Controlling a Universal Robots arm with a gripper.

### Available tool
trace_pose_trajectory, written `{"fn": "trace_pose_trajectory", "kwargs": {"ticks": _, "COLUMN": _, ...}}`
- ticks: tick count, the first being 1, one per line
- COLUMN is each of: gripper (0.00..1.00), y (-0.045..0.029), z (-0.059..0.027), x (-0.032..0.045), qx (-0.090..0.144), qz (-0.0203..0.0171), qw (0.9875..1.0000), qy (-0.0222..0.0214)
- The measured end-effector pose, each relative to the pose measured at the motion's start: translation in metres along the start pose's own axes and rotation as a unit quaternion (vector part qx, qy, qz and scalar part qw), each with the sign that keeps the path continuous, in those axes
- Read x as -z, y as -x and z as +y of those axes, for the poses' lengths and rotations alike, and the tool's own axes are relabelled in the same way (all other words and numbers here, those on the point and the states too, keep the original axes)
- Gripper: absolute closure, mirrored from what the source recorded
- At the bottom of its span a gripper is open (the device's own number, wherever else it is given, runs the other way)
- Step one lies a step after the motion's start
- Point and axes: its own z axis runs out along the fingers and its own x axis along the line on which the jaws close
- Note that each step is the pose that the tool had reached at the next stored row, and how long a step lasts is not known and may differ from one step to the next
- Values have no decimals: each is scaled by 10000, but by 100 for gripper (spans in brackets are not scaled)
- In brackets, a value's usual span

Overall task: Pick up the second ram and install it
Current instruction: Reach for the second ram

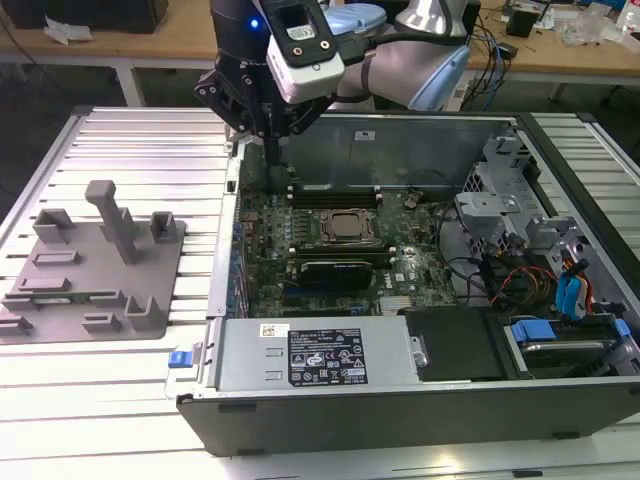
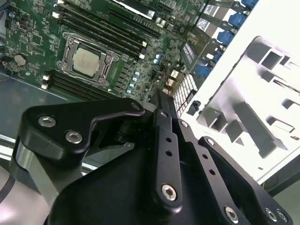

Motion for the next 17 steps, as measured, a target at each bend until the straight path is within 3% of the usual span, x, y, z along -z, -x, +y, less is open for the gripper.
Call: {"fn": "trace_pose_trajectory", "kwargs": {"ticks": 17, "gripper": 92, "y": -170, "z": -13, "x": 5, "qx": 0, "qz": 0, "qw": 10000, "qy": 0}}
